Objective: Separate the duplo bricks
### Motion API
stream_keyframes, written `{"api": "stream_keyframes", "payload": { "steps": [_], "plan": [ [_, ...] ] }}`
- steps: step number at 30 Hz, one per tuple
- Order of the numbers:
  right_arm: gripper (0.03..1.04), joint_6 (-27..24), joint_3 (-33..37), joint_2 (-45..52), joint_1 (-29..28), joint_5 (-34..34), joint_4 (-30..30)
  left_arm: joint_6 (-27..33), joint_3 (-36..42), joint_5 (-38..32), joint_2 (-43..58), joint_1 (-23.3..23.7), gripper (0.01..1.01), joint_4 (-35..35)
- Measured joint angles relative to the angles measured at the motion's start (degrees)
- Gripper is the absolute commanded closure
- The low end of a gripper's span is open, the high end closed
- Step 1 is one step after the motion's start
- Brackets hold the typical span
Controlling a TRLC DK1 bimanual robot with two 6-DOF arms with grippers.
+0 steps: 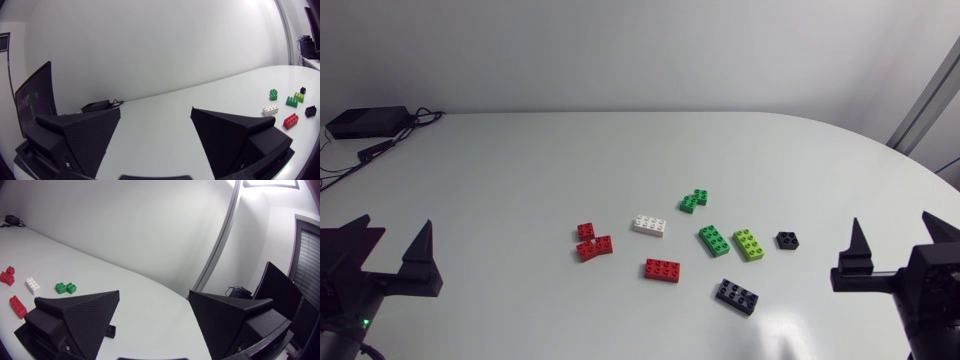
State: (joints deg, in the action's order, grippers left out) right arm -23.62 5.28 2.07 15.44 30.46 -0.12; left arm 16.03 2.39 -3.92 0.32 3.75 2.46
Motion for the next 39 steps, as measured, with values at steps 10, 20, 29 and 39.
{"api": "stream_keyframes", "payload": {
  "steps": [10,20,29,39],
  "plan": [
    [0.07,0.4,-2.9,-1.7,2.3,-0.2,4.4,-3.9,-0.9,0.0,0.0,-3.1,0.044,-1.7],
    [0.07,0.5,-2.9,-1.9,1.2,-0.2,4.4,-3.9,-1.0,0.0,0.0,0.0,0.044,-1.7],
    [0.07,5.7,-2.9,-1.9,-4.3,-1.8,4.4,-3.9,-1.0,0.0,0.0,0.8,0.044,-1.8],
    [0.07,11.3,-3.2,-1.9,-15.2,-25.2,2.1,-3.9,-1.0,0.0,0.0,0.8,0.044,-1.9]
  ]
}}
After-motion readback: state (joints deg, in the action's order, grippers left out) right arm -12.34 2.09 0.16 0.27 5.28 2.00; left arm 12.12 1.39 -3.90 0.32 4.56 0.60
